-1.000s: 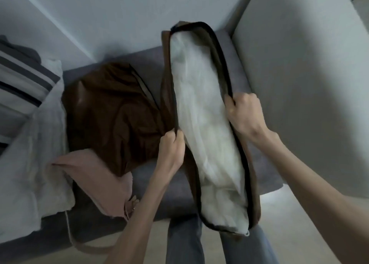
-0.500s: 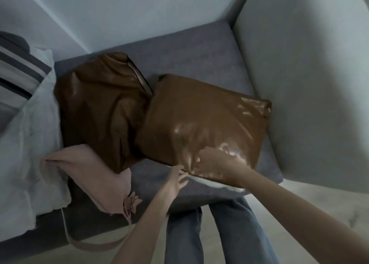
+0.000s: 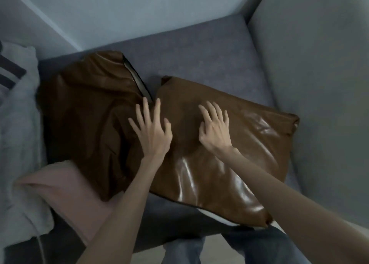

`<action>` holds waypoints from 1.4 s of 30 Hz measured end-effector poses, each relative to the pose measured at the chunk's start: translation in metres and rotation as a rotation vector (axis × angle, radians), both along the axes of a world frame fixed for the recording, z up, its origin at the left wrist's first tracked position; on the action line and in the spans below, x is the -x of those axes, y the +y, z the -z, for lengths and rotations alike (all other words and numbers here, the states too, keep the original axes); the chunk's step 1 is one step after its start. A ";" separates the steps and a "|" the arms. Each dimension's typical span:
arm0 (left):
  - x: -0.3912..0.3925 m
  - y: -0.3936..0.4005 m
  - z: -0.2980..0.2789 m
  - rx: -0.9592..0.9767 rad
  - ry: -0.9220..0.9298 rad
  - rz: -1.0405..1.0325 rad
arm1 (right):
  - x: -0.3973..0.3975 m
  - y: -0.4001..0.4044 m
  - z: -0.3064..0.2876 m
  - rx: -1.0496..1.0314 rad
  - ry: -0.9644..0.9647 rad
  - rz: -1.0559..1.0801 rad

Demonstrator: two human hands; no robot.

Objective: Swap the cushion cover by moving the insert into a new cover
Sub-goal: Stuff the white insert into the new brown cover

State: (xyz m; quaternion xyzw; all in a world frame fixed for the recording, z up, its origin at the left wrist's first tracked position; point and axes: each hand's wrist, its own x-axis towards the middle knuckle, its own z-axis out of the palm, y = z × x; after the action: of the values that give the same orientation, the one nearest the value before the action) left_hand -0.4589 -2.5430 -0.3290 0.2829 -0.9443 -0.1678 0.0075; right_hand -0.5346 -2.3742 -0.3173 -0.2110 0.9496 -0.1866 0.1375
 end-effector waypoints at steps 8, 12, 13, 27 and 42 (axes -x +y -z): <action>-0.085 0.141 0.128 -0.043 -0.276 0.301 | -0.024 0.061 0.125 -0.364 0.088 -0.275; -0.042 0.081 0.087 0.028 0.002 0.231 | 0.040 0.004 0.086 -0.160 0.210 -0.008; -0.022 0.053 0.082 0.044 0.058 0.136 | 0.064 -0.015 0.077 -0.103 0.221 0.063; 0.108 -0.101 0.084 -1.486 -0.377 -0.361 | 0.159 -0.082 0.073 0.221 -0.285 0.103; 0.127 -0.071 0.055 -0.817 0.256 -0.137 | 0.213 -0.138 0.042 0.091 -0.711 0.034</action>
State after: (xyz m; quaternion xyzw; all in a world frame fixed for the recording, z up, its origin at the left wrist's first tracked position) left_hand -0.5863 -2.6145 -0.3839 0.3015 -0.7709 -0.5606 0.0228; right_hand -0.7479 -2.5117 -0.3589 -0.1229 0.8364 -0.2926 0.4468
